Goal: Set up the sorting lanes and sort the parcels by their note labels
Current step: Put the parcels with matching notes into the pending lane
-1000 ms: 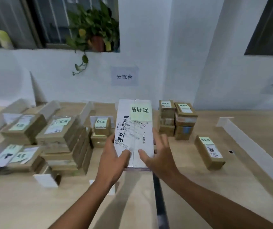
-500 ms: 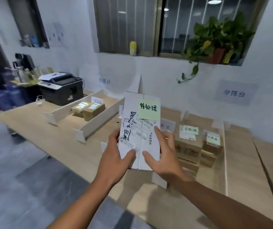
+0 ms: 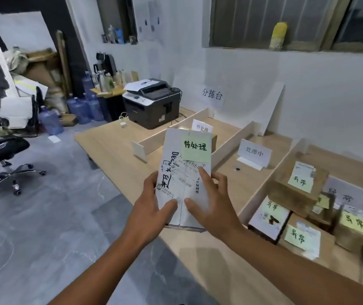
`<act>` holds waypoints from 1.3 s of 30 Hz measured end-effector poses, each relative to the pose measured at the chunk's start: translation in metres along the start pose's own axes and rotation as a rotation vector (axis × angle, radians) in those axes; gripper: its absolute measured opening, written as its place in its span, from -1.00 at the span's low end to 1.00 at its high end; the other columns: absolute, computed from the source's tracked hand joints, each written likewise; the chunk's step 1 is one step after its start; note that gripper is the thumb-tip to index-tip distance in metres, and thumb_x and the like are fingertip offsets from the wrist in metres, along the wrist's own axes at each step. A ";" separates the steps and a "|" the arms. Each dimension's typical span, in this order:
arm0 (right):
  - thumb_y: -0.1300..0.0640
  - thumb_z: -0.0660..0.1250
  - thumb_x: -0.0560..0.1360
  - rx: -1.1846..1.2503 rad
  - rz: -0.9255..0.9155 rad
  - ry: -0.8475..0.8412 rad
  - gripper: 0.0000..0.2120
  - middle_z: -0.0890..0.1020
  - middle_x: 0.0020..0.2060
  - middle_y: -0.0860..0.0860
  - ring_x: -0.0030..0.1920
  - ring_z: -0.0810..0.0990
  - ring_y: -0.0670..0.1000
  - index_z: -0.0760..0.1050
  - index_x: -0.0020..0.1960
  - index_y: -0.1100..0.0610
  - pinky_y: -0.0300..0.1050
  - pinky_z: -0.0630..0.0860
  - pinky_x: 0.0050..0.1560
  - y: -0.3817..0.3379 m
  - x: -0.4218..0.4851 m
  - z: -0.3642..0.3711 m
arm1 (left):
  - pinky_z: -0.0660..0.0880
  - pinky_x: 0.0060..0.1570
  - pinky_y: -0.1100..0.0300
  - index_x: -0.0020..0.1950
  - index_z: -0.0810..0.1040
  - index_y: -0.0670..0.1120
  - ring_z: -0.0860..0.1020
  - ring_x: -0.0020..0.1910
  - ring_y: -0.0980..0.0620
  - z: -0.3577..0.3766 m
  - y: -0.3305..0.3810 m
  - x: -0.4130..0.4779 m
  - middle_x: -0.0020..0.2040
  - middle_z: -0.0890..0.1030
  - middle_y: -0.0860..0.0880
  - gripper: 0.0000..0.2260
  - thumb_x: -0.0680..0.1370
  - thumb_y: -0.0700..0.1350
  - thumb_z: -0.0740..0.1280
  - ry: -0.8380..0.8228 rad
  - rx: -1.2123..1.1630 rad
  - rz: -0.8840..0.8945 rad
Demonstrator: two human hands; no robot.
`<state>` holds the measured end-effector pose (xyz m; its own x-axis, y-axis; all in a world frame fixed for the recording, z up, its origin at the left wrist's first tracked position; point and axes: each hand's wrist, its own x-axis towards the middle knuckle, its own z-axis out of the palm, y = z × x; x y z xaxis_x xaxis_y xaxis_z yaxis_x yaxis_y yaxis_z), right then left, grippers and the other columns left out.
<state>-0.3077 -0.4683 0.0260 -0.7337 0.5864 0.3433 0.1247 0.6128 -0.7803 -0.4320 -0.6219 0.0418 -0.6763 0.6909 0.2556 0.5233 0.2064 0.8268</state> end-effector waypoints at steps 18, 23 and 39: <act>-0.48 0.27 0.35 -0.098 0.452 0.029 -0.07 0.08 0.27 -0.22 0.36 0.33 -0.13 -0.13 0.55 -0.32 -0.04 0.58 0.26 0.137 0.294 0.199 | 0.40 -0.09 0.60 0.50 0.05 0.40 0.44 0.09 0.62 -0.013 -0.224 0.370 0.22 0.33 0.58 -0.28 0.40 0.25 0.30 -0.456 0.063 -0.091; -0.44 0.31 0.38 -0.150 0.681 0.026 -0.02 0.05 0.37 -0.20 0.44 0.31 -0.10 -0.13 0.62 -0.22 -0.12 0.48 0.36 0.163 0.321 0.236 | 0.56 0.12 0.31 0.43 -0.01 0.56 0.54 0.21 0.33 0.015 -0.299 0.425 0.35 0.41 0.43 -0.28 0.40 0.27 0.32 -0.655 0.009 -0.082; -0.16 0.44 0.43 -0.222 1.142 0.054 -0.08 0.08 0.40 -0.23 0.36 0.39 -0.06 -0.08 0.58 -0.28 -0.23 0.47 0.24 0.238 0.345 0.296 | 0.51 0.36 -0.01 0.47 0.09 0.34 0.44 0.43 0.08 0.095 -0.392 0.459 0.54 0.34 0.17 -0.31 0.47 0.17 0.43 -0.949 -0.173 -0.224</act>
<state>-0.7292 -0.2766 -0.1960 -0.0908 0.8758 -0.4741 0.8128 -0.2099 -0.5435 -0.8982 -0.3201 -0.2126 -0.0151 0.9327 -0.3604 0.3006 0.3480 0.8880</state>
